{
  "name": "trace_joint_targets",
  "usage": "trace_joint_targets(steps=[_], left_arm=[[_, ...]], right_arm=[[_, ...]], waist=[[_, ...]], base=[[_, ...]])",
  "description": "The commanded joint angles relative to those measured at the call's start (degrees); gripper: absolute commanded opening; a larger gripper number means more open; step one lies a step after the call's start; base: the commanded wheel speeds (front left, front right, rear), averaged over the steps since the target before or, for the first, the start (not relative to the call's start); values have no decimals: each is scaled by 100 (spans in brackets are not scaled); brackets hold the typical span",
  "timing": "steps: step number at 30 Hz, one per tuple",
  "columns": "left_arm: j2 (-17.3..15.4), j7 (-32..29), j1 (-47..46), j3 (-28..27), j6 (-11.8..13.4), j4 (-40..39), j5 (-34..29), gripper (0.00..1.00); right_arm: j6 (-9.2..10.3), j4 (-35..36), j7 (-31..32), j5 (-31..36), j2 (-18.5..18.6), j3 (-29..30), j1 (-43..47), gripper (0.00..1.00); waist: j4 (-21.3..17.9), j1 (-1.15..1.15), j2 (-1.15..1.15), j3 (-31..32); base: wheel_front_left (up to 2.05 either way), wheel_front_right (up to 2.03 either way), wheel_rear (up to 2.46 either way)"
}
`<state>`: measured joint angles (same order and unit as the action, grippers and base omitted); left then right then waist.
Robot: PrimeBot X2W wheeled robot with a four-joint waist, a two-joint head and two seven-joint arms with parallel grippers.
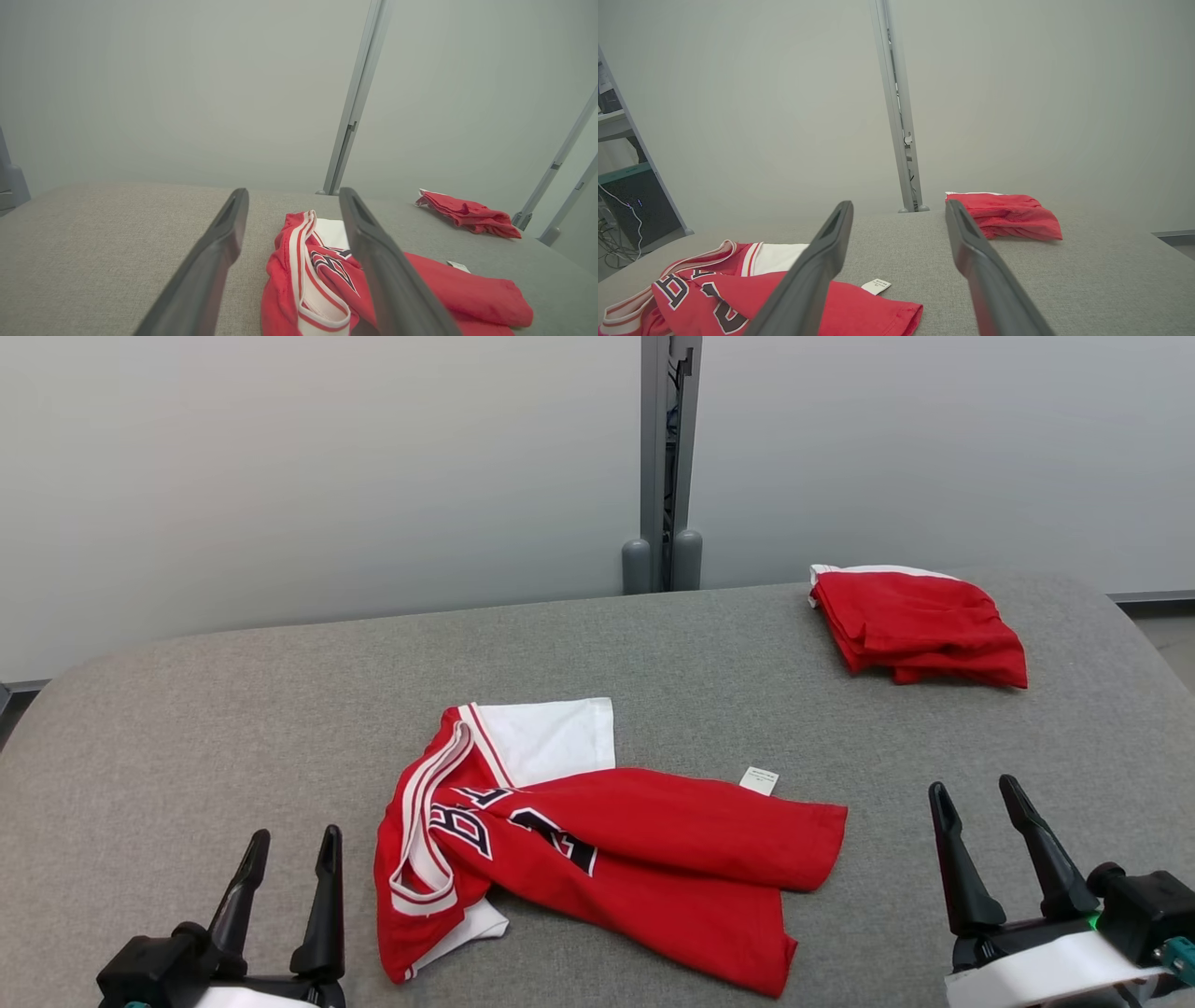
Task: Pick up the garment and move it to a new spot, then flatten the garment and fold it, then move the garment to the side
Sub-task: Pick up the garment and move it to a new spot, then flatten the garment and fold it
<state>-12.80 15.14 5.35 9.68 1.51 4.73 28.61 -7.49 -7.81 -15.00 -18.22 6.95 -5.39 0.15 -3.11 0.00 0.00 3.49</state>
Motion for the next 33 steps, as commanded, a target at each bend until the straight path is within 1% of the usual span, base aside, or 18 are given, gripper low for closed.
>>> trace_joint_targets(steps=[1, 7, 14, 27, 30, 33], left_arm=[[19, 2, -12, -43, -30, 21, -36, 100], [184, 3, -36, -218, -210, 144, -212, 100], [307, 3, -65, -356, -347, 274, -355, 100], [466, 3, -118, -484, -508, 438, -522, 100], [508, 3, -131, -487, -556, 481, -556, 100], [523, 3, -136, -468, -588, 533, -578, 100]], right_arm=[[-1, 35, -20, -11, 30, 28, 22, 100], [-1, 33, -20, -24, 32, 19, 0, 100], [-1, 14, -20, -39, 15, 7, -4, 100], [-1, -3, -20, -45, 23, -95, -40, 100], [-1, -50, -21, -81, 50, -225, -38, 100], [-1, -289, -20, -210, 236, -706, 11, 100]], waist=[[1, 0, 0, 0], [0, 0, 0, -9], [6, 0, 0, -10], [61, 0, 0, -26], [94, 0, 0, -30], [165, 0, 0, -31]], base=[[0, 0, 0], [0, 0, 0], [0, 0, 0], [0, 0, 0], [0, 0, 0], [0, 0, 0]])
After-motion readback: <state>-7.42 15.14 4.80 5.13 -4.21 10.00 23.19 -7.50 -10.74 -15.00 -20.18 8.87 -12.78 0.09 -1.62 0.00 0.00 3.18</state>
